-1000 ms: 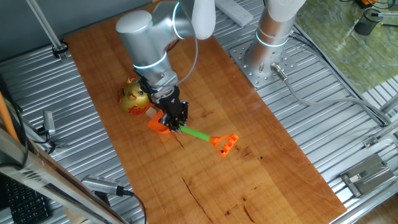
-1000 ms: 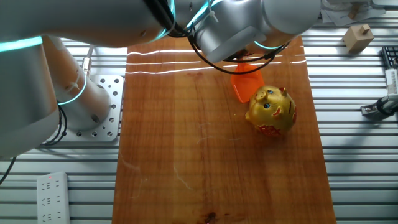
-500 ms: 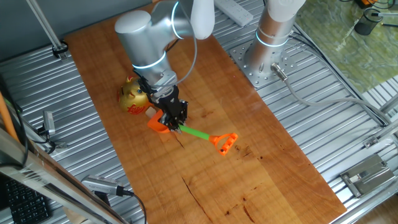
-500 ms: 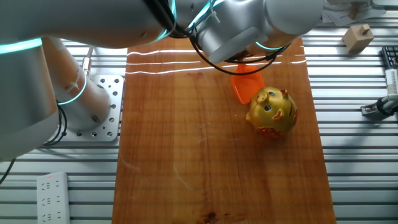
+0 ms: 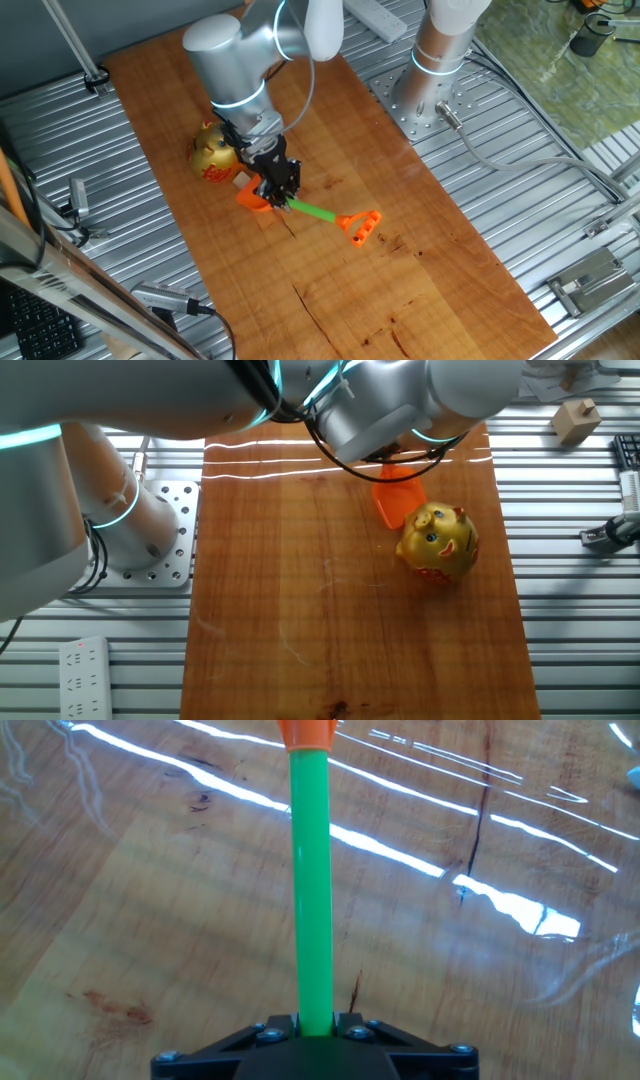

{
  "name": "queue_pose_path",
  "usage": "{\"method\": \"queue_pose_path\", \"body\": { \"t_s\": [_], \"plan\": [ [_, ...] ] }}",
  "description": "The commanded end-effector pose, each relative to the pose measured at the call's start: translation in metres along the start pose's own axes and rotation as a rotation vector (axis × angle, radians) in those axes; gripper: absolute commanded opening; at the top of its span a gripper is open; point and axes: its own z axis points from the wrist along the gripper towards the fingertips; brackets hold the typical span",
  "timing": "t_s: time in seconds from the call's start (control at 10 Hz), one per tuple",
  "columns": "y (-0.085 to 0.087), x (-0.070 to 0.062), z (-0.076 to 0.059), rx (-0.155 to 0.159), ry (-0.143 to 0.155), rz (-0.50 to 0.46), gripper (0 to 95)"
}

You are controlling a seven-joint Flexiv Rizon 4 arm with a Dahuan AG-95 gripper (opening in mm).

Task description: Use a shovel to scoop up an object

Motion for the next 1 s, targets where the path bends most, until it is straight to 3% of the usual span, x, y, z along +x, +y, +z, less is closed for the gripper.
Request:
{"method": "queue_pose_path", "body": {
  "t_s": [0.1,1.0],
  "plan": [
    [0.0,0.0011,0.0007,-0.001,0.001,-0.004,0.0],
    [0.0036,0.008,-0.0013,-0.007,0.005,-0.014,0.0]
  ]
}}
